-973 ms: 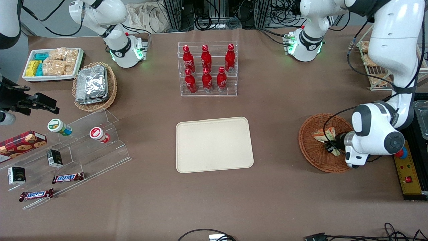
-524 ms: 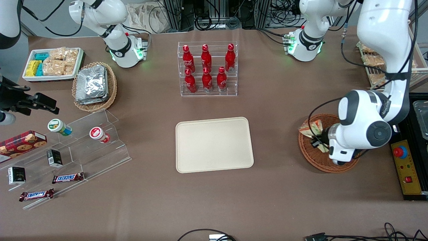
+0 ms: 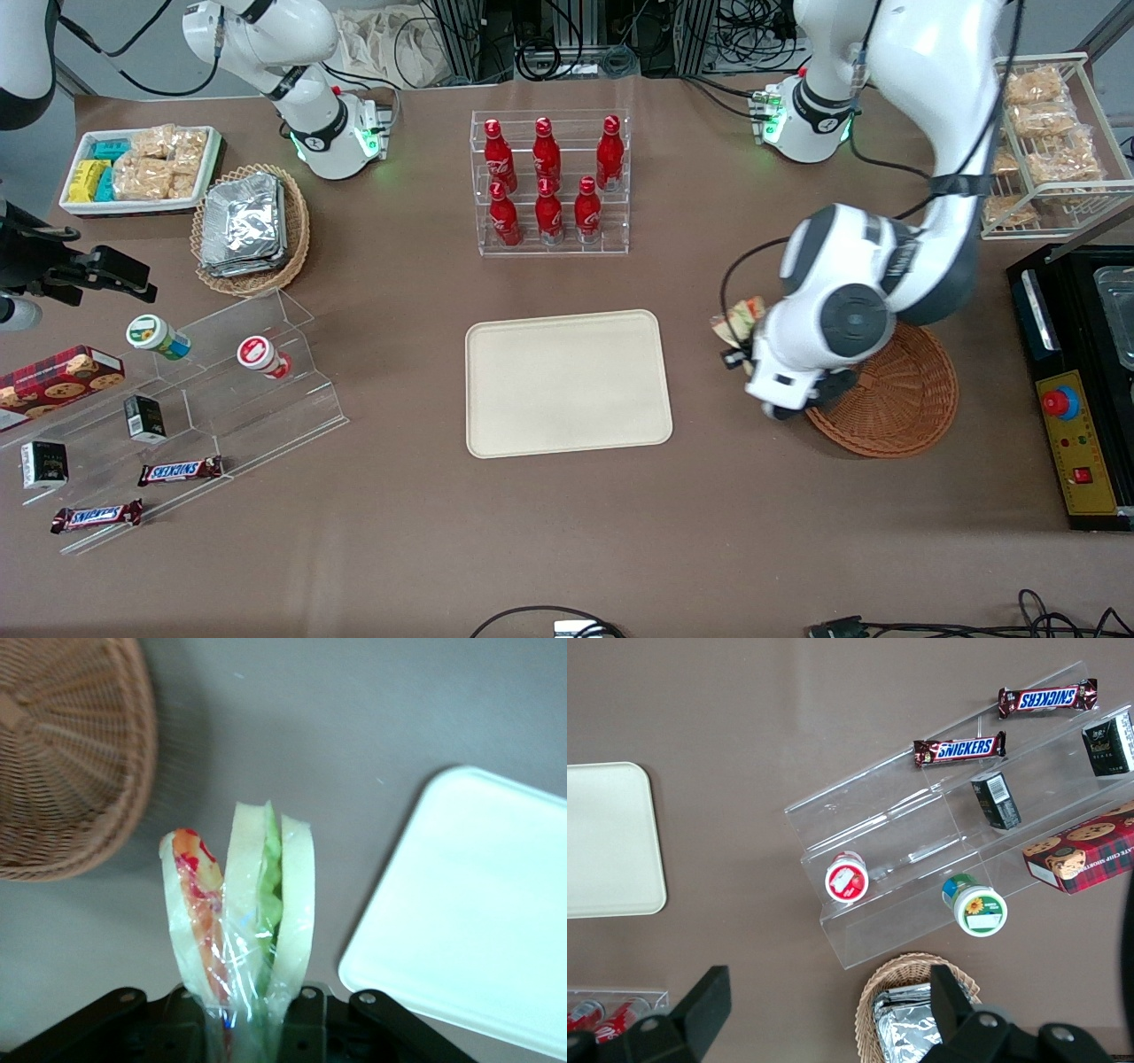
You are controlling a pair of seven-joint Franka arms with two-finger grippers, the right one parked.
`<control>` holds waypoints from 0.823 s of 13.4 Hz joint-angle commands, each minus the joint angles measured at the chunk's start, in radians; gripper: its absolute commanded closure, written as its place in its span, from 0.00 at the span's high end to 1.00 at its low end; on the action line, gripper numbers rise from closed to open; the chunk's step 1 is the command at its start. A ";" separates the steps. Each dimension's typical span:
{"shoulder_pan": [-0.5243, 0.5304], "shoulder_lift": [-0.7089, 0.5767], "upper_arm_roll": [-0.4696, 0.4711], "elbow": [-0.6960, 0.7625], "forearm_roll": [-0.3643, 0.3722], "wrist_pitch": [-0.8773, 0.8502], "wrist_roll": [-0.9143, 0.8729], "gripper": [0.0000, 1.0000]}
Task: Place sandwich from basket to tray
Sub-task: 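Lift the sandwich with the left gripper and carry it toward the tray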
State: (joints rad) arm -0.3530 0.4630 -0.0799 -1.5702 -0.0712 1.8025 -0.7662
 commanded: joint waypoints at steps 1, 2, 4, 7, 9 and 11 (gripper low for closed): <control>-0.075 0.097 0.014 0.116 -0.007 -0.017 0.010 0.17; -0.090 0.135 0.003 0.149 -0.006 -0.009 0.016 0.18; -0.096 0.202 -0.036 0.196 -0.006 0.012 0.045 0.18; -0.099 0.258 -0.067 0.197 0.001 0.099 0.094 0.18; -0.118 0.281 -0.073 0.196 0.004 0.127 0.166 0.18; -0.118 0.295 -0.072 0.197 0.007 0.133 0.238 0.18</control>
State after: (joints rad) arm -0.4613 0.7378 -0.1575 -1.4088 -0.0701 1.9408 -0.5926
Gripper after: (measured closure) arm 0.819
